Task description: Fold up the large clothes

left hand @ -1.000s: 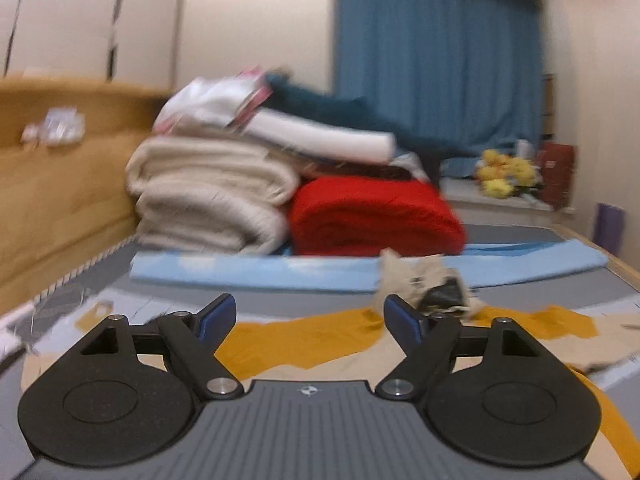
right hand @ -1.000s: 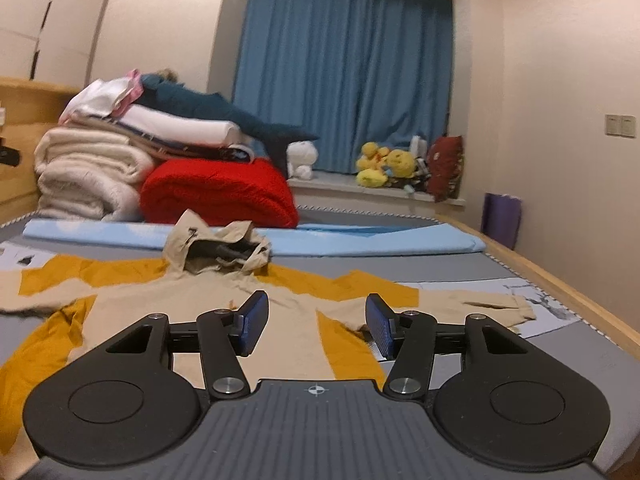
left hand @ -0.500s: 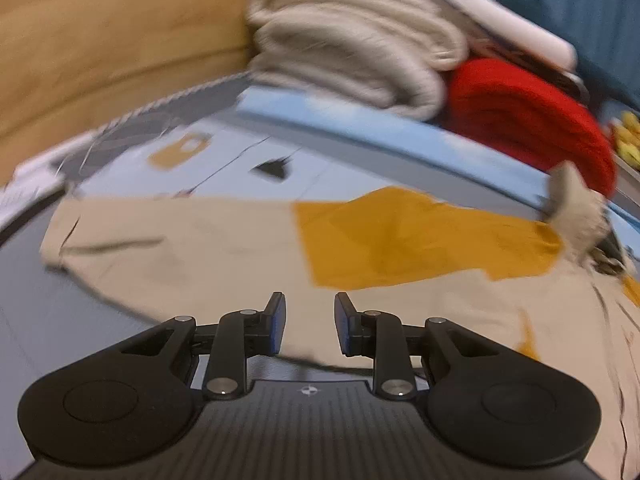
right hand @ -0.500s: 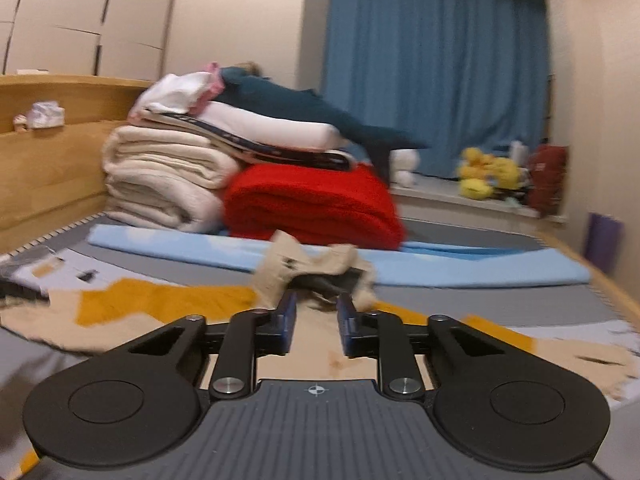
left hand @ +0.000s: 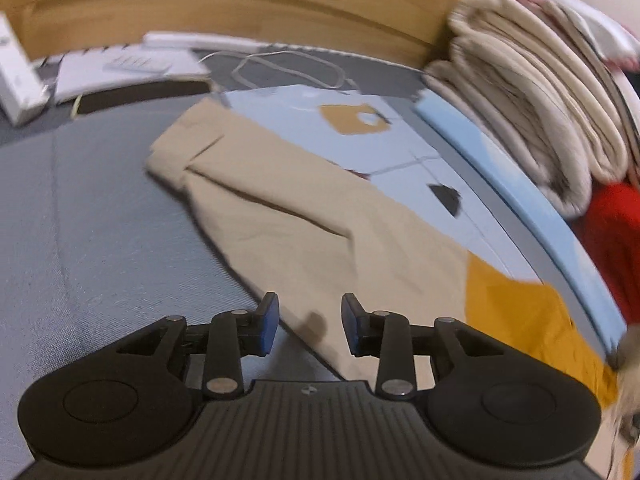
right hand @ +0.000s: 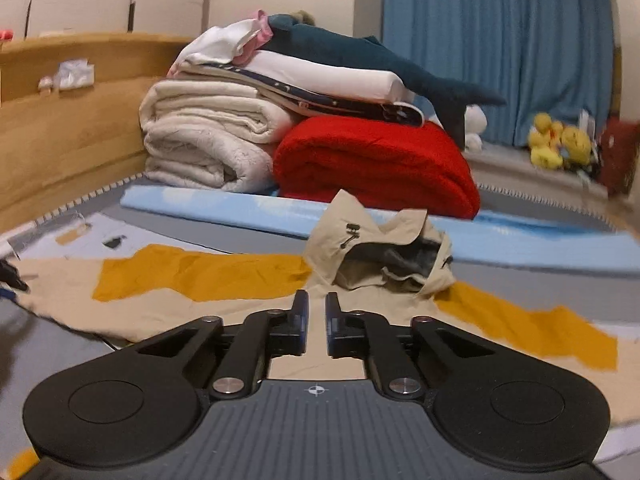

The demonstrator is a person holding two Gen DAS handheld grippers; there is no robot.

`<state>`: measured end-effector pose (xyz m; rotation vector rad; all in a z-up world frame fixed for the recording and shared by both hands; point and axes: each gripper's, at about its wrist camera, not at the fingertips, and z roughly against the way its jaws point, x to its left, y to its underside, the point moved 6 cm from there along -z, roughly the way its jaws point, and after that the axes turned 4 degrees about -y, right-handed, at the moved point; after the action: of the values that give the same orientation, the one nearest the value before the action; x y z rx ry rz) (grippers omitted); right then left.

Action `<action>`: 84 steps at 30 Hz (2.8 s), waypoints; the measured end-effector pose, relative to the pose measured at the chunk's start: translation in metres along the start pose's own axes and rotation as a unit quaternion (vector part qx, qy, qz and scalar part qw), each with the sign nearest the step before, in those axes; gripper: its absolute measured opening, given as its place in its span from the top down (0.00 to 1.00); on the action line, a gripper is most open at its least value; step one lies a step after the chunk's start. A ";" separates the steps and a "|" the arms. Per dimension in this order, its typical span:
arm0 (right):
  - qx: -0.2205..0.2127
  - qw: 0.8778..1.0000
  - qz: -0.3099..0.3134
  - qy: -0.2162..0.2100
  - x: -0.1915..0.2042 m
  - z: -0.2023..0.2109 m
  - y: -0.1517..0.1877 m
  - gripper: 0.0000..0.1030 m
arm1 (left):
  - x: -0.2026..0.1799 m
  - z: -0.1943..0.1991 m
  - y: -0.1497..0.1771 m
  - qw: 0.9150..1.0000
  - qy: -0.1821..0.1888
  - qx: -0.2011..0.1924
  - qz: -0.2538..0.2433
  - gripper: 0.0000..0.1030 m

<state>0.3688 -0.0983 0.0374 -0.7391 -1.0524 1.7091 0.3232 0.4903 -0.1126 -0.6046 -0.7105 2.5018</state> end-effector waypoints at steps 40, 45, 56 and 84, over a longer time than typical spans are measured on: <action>0.105 0.985 -0.138 0.026 -0.081 0.004 0.030 1.00 | -0.301 0.217 0.104 0.918 0.280 -0.181 -0.216 1.00; 0.120 0.977 -0.165 0.057 -0.108 0.014 0.040 0.99 | -0.392 0.263 0.266 0.839 0.384 -0.060 -0.381 0.89; 0.110 0.955 -0.263 0.076 -0.158 0.018 0.042 0.93 | -0.342 0.251 0.256 0.897 0.255 0.006 -0.362 0.88; 0.190 0.981 0.019 -0.030 -0.009 -0.106 0.089 0.55 | -0.319 0.140 0.191 0.941 0.150 0.072 -0.294 0.72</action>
<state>0.4242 -0.0880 -0.0890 -0.4659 -0.7215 1.9030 0.4436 0.1221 -0.0247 -0.5967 -0.4932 1.8380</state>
